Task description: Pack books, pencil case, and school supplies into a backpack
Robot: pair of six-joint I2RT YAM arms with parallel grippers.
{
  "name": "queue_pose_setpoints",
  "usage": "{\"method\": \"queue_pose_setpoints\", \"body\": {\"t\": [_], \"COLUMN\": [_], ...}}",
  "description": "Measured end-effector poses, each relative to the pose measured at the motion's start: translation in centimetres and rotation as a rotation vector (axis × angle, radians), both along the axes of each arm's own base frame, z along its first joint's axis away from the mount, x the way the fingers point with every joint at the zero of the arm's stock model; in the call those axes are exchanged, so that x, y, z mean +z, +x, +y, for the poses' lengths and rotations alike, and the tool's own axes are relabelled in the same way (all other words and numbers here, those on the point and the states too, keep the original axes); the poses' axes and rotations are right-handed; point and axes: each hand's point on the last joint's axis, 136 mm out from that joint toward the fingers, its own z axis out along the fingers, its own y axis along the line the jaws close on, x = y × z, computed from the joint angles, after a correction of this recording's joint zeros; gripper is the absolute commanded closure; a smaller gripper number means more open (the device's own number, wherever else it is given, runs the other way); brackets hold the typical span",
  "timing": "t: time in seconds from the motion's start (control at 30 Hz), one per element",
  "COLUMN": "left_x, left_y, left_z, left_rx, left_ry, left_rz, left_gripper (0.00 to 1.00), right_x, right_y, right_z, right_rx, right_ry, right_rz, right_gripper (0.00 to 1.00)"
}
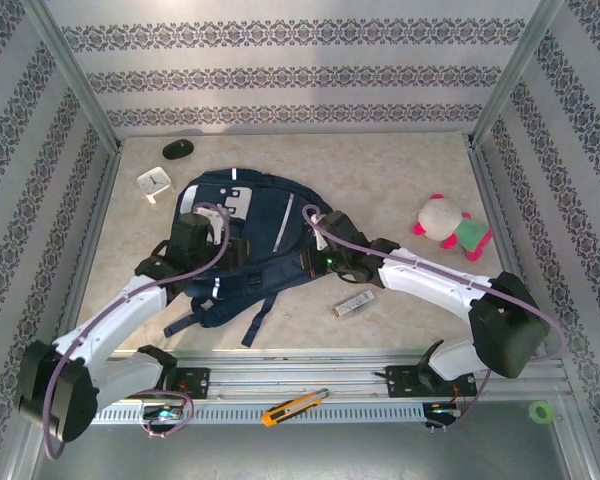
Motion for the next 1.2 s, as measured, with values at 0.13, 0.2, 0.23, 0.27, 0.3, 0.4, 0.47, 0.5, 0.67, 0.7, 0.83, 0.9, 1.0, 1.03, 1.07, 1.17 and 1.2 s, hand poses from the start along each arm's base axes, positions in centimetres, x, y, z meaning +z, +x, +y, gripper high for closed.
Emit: {"method": "queue_pose_setpoints", "body": {"t": [0.13,0.2,0.23,0.27,0.3,0.4,0.47,0.5,0.67,0.7,0.83,0.9,1.0,1.03,1.07,1.17,1.2], "left_x": [-3.4,-5.7,-6.5,-7.1,-7.5,-8.4,-8.6,-8.5,-7.4,-7.1,-5.7,-4.5,-2.6,-2.0,-1.3,0.0,0.0], "left_y": [-1.9,-2.8,-2.9,-2.9,-2.7,-1.4,0.1,1.2,6.8,7.3,7.1,6.1,3.7,3.1,2.4,0.8,0.1], "left_z": [3.5,5.0,5.4,5.6,5.7,5.8,6.0,6.0,4.7,4.3,3.0,2.3,0.6,0.0,-0.9,-3.8,-5.0], "left_rx": [0.245,0.333,0.362,0.38,0.394,0.415,0.42,0.421,0.354,0.325,0.165,0.031,-0.226,-0.305,-0.4,-0.641,-0.724], "left_ry": [-0.026,-0.022,-0.022,-0.022,-0.025,-0.009,0.015,0.027,0.046,0.049,0.086,0.127,0.198,0.218,0.239,0.297,0.318], "left_rz": [0.111,0.175,0.195,0.206,0.211,0.21,0.207,0.203,0.169,0.16,0.105,0.032,-0.108,-0.151,-0.203,-0.331,-0.364], "left_gripper": [0.44,0.44,0.44,0.44,0.44,0.4,0.37,0.35,0.23,0.2,0.17,0.18,0.17,0.17,0.17,0.16,0.16], "right_x": [-0.5,-0.7,-0.8,-1.0,-1.2,-1.8,-2.3,-2.5,-2.2,-2.1,-1.7,-1.4,-0.8,-0.6,-0.4,0.0,0.1], "right_y": [-1.2,-2.0,-2.4,-2.8,-3.2,-4.0,-4.3,-4.3,-4.3,-4.4,-4.2,-3.8,-3.7,-3.7,-3.7,-3.6,-3.5], "right_z": [1.0,1.6,1.9,2.2,2.5,3.1,3.6,3.9,4.6,4.6,4.3,4.1,3.9,3.9,3.9,3.9,3.9], "right_rx": [0.026,0.047,0.057,0.069,0.081,0.108,0.126,0.133,0.151,0.154,0.155,0.148,0.144,0.142,0.139,0.131,0.129], "right_ry": [0.016,0.024,0.027,0.03,0.032,0.027,0.022,0.02,0.036,0.045,0.102,0.141,0.199,0.212,0.226,0.25,0.255], "right_rz": [0.04,0.064,0.076,0.088,0.1,0.125,0.142,0.147,0.156,0.164,0.229,0.264,0.32,0.334,0.35,0.376,0.38], "right_gripper": [1.0,1.0,1.0,1.0,1.0,1.0,1.0,1.0,1.0,1.0,1.0,1.0,1.0,1.0,1.0,1.0,1.0]}}
